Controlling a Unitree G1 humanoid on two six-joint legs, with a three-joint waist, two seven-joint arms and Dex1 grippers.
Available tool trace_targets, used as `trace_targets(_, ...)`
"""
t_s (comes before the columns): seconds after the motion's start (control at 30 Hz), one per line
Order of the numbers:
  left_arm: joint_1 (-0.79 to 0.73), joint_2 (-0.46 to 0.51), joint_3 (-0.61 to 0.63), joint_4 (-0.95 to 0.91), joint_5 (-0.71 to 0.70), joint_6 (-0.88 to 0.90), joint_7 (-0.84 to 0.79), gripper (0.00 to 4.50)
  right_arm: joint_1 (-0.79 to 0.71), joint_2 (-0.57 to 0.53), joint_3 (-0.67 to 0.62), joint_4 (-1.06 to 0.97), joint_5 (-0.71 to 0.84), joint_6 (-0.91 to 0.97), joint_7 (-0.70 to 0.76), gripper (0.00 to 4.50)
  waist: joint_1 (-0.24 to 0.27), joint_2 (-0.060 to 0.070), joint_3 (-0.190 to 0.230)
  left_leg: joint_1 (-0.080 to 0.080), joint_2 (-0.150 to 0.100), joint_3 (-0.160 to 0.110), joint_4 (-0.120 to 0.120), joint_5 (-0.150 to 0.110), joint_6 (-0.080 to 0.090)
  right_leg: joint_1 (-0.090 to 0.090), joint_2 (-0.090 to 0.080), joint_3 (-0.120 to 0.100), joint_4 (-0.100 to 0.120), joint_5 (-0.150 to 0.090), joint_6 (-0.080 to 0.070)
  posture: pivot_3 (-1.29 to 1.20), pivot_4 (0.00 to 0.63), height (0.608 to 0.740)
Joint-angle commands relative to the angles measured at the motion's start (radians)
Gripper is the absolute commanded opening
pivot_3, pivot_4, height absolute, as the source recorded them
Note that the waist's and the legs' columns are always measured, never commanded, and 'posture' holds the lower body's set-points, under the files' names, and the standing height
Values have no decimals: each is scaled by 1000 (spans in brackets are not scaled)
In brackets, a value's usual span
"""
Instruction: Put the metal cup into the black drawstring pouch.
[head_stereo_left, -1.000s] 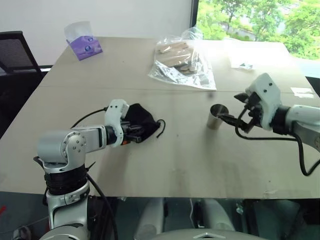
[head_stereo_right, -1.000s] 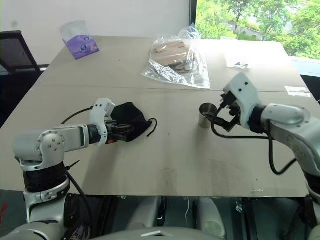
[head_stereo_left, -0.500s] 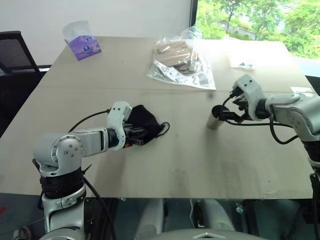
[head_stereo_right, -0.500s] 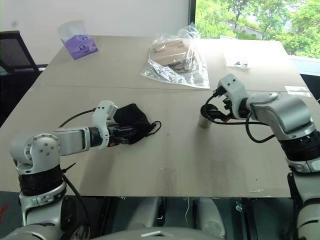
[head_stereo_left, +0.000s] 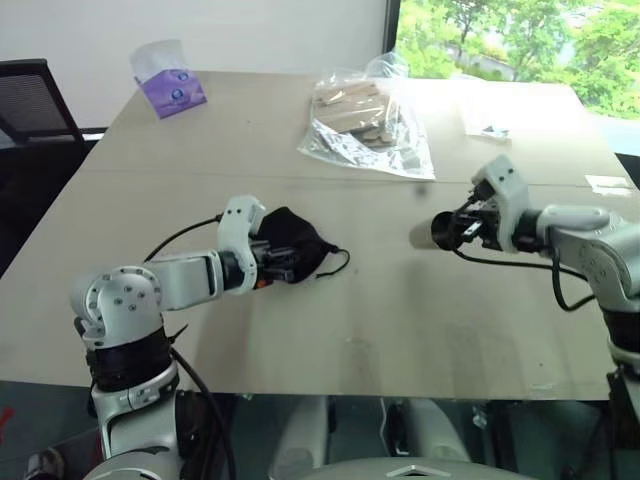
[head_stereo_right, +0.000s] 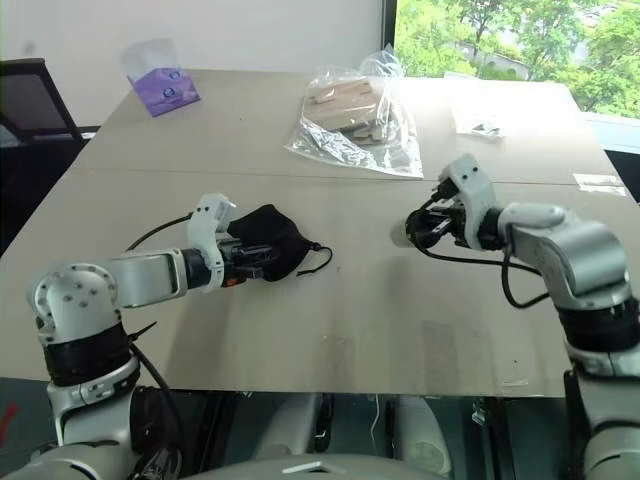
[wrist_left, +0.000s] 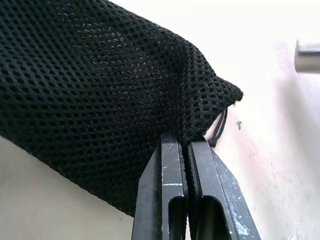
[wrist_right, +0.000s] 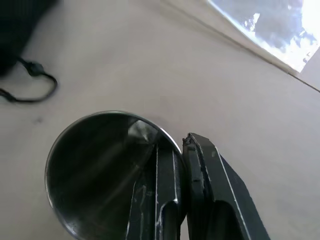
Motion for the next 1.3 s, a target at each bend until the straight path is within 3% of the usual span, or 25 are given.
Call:
trace_targets(0.03, -61, -5, 12, 63, -57, 2, 33, 0, 107, 68, -115, -184, 65, 5, -64, 73, 0, 0, 0, -1, 0, 0, 0, 0, 0, -1, 0, 0, 0, 0, 0, 0, 150, 740)
trace_targets(0.2, -131, -14, 11, 198, -120, 2, 74, 0, 284, 260, -111, -350, 144, -140, -86, 73, -8, 0, 0, -7, 0, 1, 0, 1, -2, -8, 2, 1, 2, 0, 0, 0, 150, 740)
trace_targets(0.4, -171, -6, -6, 314, -149, 2, 88, 0, 330, 433, 42, -215, 58, -398, -58, 73, -8, 0, 0, -8, 0, 2, 1, 3, -5, -11, 4, 1, 3, 0, 0, 0, 150, 740)
trace_targets(0.7, -201, 27, -28, 348, -204, 2, 108, 0, 288, 543, 161, 21, -36, -617, -7, 73, -6, 0, 0, -9, 0, 1, 1, 3, -5, -11, 3, 1, 2, 0, 0, 0, 150, 740)
trace_targets(1.03, -171, 29, -4, 308, -390, 2, 243, 0, 232, 693, 186, 303, -61, -764, 42, 73, -8, 0, 0, -9, 0, 0, 1, 3, -6, -11, 1, 1, 2, 0, 0, 0, 150, 740)
trace_targets(1.3, -142, 44, -13, 290, -474, -9, 324, 0, 207, 685, 294, 526, -295, -938, 35, 73, -6, -1, -1, -9, 0, 0, 1, 4, -6, -11, 1, 1, 3, 0, 0, 0, 150, 740)
